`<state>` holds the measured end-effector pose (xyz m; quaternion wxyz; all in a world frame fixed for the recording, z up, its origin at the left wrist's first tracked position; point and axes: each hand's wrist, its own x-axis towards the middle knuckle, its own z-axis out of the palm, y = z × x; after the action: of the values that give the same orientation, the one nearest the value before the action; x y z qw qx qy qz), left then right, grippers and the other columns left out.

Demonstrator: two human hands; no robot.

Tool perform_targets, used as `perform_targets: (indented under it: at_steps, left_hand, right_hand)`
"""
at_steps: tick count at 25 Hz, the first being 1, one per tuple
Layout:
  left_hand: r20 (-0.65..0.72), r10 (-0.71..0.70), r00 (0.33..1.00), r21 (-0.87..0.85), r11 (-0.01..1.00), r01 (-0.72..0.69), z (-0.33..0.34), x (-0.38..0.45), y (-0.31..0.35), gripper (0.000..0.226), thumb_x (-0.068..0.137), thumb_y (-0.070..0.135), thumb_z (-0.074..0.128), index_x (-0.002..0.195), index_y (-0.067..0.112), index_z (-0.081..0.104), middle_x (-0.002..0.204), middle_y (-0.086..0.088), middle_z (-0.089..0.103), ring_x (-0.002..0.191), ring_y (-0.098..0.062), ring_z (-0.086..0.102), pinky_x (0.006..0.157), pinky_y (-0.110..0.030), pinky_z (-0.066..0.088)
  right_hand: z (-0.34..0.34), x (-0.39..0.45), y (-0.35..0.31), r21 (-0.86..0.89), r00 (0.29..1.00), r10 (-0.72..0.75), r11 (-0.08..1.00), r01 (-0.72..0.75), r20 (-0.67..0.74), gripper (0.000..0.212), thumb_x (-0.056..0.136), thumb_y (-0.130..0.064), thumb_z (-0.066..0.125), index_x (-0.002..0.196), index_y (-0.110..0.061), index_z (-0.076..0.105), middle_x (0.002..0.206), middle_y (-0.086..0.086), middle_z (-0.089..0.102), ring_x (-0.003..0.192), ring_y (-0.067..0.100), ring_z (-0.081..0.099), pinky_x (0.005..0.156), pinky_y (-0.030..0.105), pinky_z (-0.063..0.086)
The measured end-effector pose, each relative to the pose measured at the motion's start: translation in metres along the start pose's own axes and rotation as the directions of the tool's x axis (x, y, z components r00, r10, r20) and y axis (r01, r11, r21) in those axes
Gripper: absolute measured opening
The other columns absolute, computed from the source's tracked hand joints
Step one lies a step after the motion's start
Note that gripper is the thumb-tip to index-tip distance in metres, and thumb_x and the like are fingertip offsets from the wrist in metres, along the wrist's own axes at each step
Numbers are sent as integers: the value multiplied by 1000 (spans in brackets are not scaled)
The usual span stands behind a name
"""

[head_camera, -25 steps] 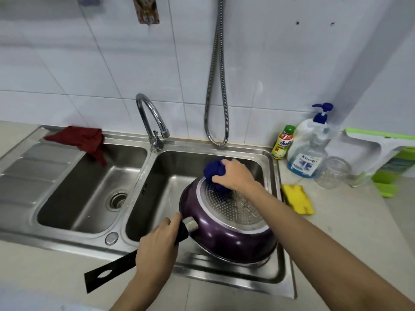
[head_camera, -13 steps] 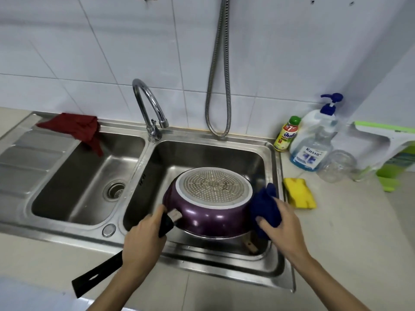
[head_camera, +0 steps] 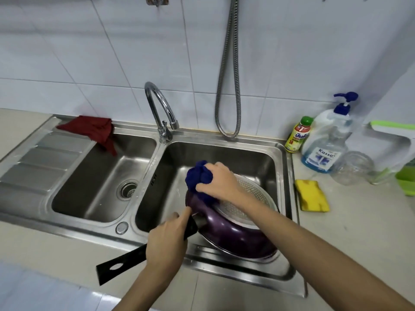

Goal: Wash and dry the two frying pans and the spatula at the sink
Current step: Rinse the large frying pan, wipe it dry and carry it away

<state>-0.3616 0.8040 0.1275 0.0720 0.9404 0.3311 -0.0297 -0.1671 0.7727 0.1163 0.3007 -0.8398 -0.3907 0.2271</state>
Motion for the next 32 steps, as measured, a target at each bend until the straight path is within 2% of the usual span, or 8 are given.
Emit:
perform_targets:
  at_steps: [6, 11, 13, 16, 21, 24, 28, 32]
  left_hand:
    - [-4, -52, 999, -111, 992, 51, -2, -4, -4, 37, 77, 6, 57, 104, 28, 42, 87, 2, 61, 77, -30, 64, 56, -34, 36]
    - [24, -43, 999, -189, 981, 47, 6, -4, -14, 42, 72, 5, 61, 104, 26, 42, 87, -1, 65, 78, -33, 64, 58, -34, 40]
    - [36, -47, 998, -211, 976, 54, 5, 3, -16, 43, 72, 5, 62, 104, 26, 43, 87, -1, 66, 77, -32, 62, 60, -34, 43]
    - [85, -44, 995, -242, 968, 63, -2, 23, -22, 44, 70, 6, 63, 102, 28, 43, 84, 1, 65, 72, -27, 58, 59, -32, 41]
    - [118, 0, 993, -284, 958, 33, -22, 42, -23, 41, 71, 5, 67, 99, 26, 46, 80, 2, 60, 63, -16, 53, 49, -24, 31]
    - [247, 49, 968, -466, 882, 75, -23, 44, -24, 36, 70, -1, 72, 92, 20, 52, 79, -2, 59, 60, -12, 50, 51, -24, 35]
    - [455, 106, 884, -712, 640, 290, -19, 37, -28, 28, 75, -14, 64, 94, 2, 49, 54, -6, 42, 42, -16, 37, 39, -22, 26]
    - [492, 235, 839, -757, 592, 278, -43, 35, -28, 18, 83, -7, 63, 89, 3, 49, 53, -8, 43, 39, -16, 36, 38, -20, 24]
  right_hand:
    - [-47, 41, 76, -212, 949, 315, 930, -302, 32, 55, 75, -47, 66, 116, -11, 58, 120, 17, 61, 110, 35, 57, 81, 30, 42]
    - [-82, -36, 137, 121, 836, 548, 833, -540, -34, 50, 69, -40, 74, 110, -11, 67, 107, 16, 68, 97, 32, 63, 81, 33, 48]
    - [-70, -69, 137, 472, 813, 576, 742, -477, -85, 53, 59, -35, 77, 107, -13, 67, 97, 11, 70, 88, 29, 65, 77, 36, 51]
    - [-46, -106, 119, 800, 788, 582, 561, -212, -199, 44, 73, -12, 75, 115, -12, 62, 100, 7, 70, 86, 23, 66, 75, 35, 53]
    - [-38, -146, 90, 864, 838, 465, 504, 17, -287, 46, 75, 1, 74, 112, -23, 62, 100, -6, 72, 89, 11, 67, 75, 26, 54]
    - [-51, -168, 108, 810, 708, 532, 579, 96, -464, 44, 75, 1, 72, 108, -26, 61, 95, -9, 71, 86, 7, 66, 70, 20, 53]
    - [-50, -204, 172, 646, 388, 727, 684, -338, -567, 50, 66, -26, 76, 112, -18, 58, 104, 13, 64, 94, 33, 61, 79, 38, 49]
    - [-35, -216, 193, 343, 475, 775, 618, -708, -416, 89, 76, -47, 73, 143, -9, 30, 134, 27, 44, 117, 44, 47, 96, 47, 41]
